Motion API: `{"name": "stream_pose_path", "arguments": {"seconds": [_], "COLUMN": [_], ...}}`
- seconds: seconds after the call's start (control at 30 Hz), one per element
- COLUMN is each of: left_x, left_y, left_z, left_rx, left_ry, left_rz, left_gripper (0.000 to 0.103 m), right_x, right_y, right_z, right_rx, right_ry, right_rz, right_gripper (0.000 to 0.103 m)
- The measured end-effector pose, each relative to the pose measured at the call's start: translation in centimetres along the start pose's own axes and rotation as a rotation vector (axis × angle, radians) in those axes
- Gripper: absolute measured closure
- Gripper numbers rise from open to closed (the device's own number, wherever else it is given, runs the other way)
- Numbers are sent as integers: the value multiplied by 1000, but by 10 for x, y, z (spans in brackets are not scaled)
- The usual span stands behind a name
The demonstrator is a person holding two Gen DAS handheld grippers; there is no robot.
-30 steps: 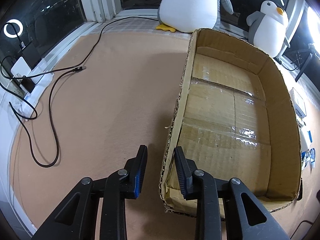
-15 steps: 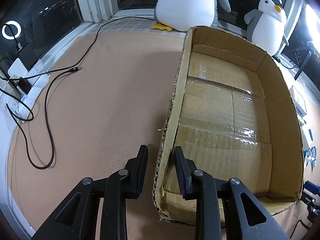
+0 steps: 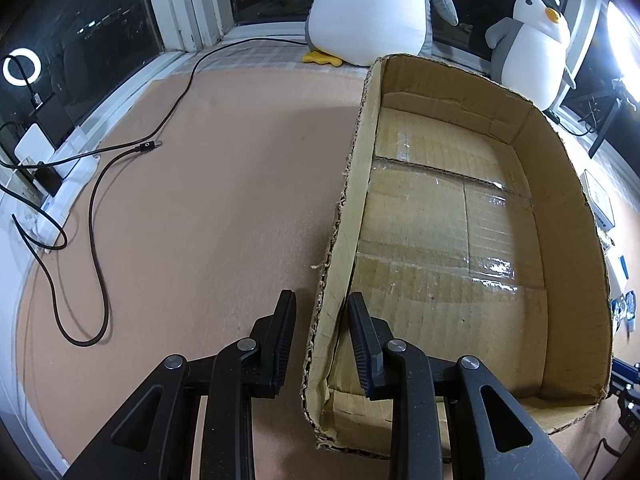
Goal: Organize rigid objects
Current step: 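Move the right tool to the black cylinder and close on it, then carry the black cylinder into the cardboard box and open the right tool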
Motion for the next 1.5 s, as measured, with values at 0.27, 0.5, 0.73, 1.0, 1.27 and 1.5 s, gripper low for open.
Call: {"name": "stream_pose_path", "arguments": {"seconds": [0.27,0.5,0.73,1.0,1.27,1.5], "left_x": [-1,-2,-2,-1,-2,-1], "left_y": [0,0,0,0,0,0], "left_z": [0,0,0,1,1,1], "left_rx": [-7,-10,-11,-12,-13,-11], "left_ry": [-3,-5,-1,-1,1,0], "left_rz": [-4,-8,-3,0,4,3], "left_gripper": [74,74,74,74,74,74], "right_x": [-1,28,83,132,150,156], "right_y": [-2,-30,-68,-93,-103,-104], "right_z": [11,49,65,54,38,36], "right_rx": [-29,-128,-190,-182,-160,-161], "right_ry": [-32,-108,-165,-187,-173,-178], "right_rz": [-36,-10,78,153,177,195], "right_gripper": [88,88,88,88,88,78]}}
Point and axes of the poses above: each gripper's, at about its wrist camera, not at the fingertips, and z roughly against the way its jaws point, x to its left, y to its underside, the point moved 8 cm from there along -z, roughly the way its jaws point, and after that the axes turned 11 degrees about x, right-handed, at the moved point
